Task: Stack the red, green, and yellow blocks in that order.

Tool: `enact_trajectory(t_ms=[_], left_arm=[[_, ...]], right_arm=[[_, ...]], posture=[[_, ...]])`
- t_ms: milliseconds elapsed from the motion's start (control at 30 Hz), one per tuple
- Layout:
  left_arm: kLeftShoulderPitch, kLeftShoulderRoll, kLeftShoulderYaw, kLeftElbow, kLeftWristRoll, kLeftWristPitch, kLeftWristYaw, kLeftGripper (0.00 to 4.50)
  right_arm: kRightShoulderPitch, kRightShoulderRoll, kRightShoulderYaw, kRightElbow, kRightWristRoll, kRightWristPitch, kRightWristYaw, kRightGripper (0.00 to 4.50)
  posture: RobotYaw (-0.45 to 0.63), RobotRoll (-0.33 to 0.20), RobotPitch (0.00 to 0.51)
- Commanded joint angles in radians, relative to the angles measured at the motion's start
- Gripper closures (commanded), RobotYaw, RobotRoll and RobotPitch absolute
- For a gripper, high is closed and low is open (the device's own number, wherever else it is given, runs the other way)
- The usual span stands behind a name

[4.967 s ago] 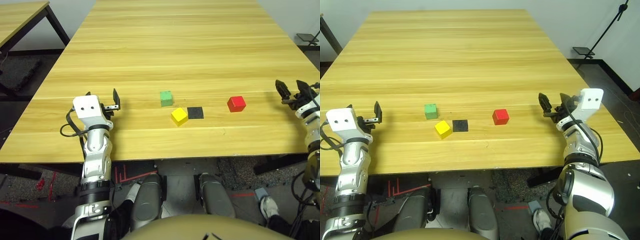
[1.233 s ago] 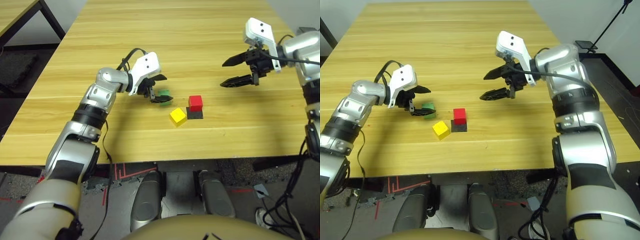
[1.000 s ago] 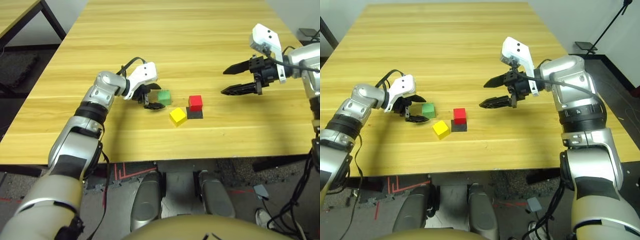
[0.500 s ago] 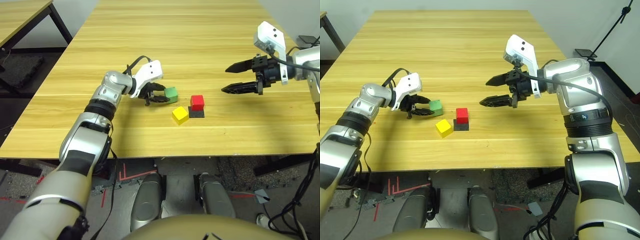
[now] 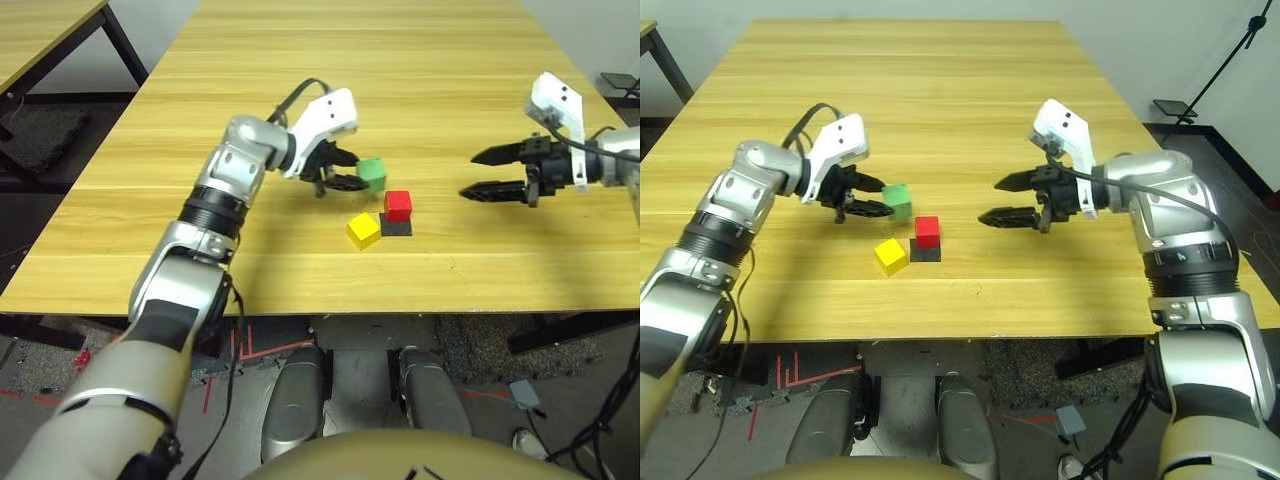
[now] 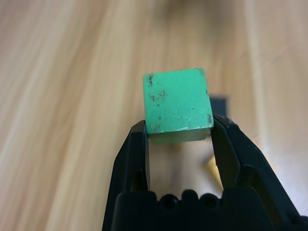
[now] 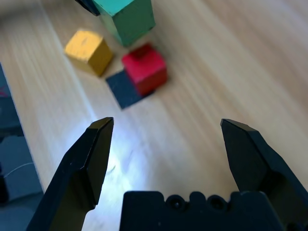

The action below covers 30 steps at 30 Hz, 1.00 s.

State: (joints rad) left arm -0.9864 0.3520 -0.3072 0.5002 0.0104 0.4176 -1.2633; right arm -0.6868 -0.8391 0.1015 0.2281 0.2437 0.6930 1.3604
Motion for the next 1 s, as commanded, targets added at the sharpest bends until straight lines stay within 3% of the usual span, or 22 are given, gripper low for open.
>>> enact_trajectory(t_ms=[33, 400, 1000], left_arm=[[-0.046, -0.032, -0.020, 0.042, -0.002, -0.015, -0.006, 2.51], [-0.115, -0.087, -0.032, 0.261, 0.029, -0.163, -0.012, 2.51], [-0.086, -0.082, -0.030, 0.310, 0.037, -0.214, 0.004, 2.51]], right_arm=[[0.033, -0.012, -0.023, -0.059, 0.037, 0.025, -0.010, 0.00], [0.090, -0.026, -0.052, -0.165, 0.091, 0.091, -0.067, 0.00], [0.075, -0.043, -0.038, -0.165, 0.108, 0.104, -0.081, 0.00]], posture=[[0.14, -0.112, 0.065], [0.08, -0.104, 0.069], [0.09, -0.125, 0.084]])
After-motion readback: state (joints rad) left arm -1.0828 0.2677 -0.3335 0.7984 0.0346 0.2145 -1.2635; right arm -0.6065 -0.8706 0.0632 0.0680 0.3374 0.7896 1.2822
